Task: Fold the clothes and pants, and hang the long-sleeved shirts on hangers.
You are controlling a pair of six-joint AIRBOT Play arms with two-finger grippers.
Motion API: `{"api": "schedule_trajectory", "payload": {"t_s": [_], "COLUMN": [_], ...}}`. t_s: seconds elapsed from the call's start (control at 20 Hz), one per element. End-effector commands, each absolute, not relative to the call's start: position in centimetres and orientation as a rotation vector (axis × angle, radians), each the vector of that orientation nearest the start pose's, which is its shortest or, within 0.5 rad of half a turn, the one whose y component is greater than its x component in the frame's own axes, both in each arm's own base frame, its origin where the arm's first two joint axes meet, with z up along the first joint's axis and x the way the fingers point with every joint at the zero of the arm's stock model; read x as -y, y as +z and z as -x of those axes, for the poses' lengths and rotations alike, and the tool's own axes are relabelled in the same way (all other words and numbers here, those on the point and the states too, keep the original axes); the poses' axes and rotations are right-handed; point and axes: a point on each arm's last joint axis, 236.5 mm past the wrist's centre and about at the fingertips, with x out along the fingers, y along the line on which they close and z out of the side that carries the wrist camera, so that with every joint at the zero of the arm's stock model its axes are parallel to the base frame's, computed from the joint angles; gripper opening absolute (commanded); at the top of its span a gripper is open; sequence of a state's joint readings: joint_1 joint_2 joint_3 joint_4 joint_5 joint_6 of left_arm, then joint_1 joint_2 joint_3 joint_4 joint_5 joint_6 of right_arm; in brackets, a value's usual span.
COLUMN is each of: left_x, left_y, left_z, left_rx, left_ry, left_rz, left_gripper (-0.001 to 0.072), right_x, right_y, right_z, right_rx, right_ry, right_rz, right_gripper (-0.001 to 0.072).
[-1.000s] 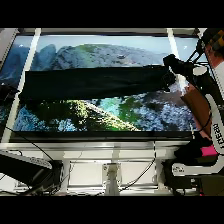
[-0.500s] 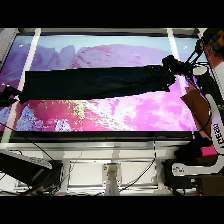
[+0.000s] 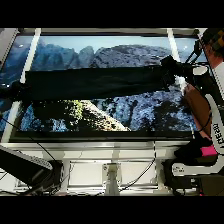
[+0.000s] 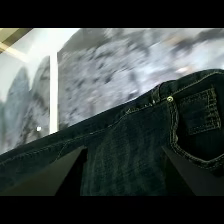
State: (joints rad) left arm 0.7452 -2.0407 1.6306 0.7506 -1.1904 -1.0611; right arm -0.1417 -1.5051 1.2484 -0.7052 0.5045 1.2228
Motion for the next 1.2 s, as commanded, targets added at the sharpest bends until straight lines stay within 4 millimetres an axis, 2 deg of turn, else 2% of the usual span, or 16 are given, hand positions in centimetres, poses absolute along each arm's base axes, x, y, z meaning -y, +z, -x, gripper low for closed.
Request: {"api": "schedule_trajectory", "payload": {"t_s": [0.0,0.1,0.15,0.2,0.35,0.45,0.5,0.65,0.7,0.8,0.9,1.15], "left_x": [-20.1,-20.0,-20.0,-20.0,-20.3,-20.5,-20.5,-19.5,-18.8,-16.3,-13.0,-2.5], "left_y": [-12.4,-12.4,-12.1,-11.6,-8.7,-5.4,-3.6,2.6,4.8,9.4,12.8,17.8], "left_z": [-47.1,-47.3,-47.5,-47.8,-48.4,-49.1,-49.3,-49.8,-50.0,-50.7,-51.4,-51.8], "left_rx": [-1.090,-1.089,-1.081,-1.066,-1.027,-0.978,-0.954,-0.870,-0.833,-0.750,-0.695,-0.654], "left_ry": [-0.094,-0.096,-0.097,-0.103,-0.128,-0.139,-0.143,-0.155,-0.170,-0.223,-0.293,-0.485], "left_rz": [0.849,0.844,0.845,0.846,0.787,0.723,0.693,0.606,0.590,0.573,0.544,0.457], "left_gripper": [0.0575,0.0317,0.0116,0.0019,0.0019,0.0019,0.0019,0.0019,0.0019,0.0019,0.0019,0.0018], "right_x": [-1.3,-1.4,-1.5,-1.6,-2.4,-4.2,-5.4,-9.1,-10.3,-13.5,-17.4,-29.1], "right_y": [5.7,5.6,5.6,5.8,6.9,7.9,8.7,12.1,13.3,14.9,14.9,9.7], "right_z": [-55.1,-55.0,-55.0,-54.9,-54.7,-54.8,-55.0,-56.4,-56.8,-57.2,-56.9,-54.9], "right_rx": [-0.643,-0.651,-0.653,-0.651,-0.639,-0.629,-0.617,-0.512,-0.465,-0.397,-0.376,-0.542], "right_ry": [0.107,0.113,0.116,0.119,0.144,0.180,0.203,0.243,0.248,0.270,0.301,0.419], "right_rz": [-0.594,-0.595,-0.594,-0.591,-0.574,-0.556,-0.545,-0.510,-0.501,-0.490,-0.511,-0.639], "right_gripper": [0.0531,0.0531,0.0529,0.0504,0.0444,0.0440,0.0407,0.0036,0.0032,0.0031,0.0031,0.0029]}}
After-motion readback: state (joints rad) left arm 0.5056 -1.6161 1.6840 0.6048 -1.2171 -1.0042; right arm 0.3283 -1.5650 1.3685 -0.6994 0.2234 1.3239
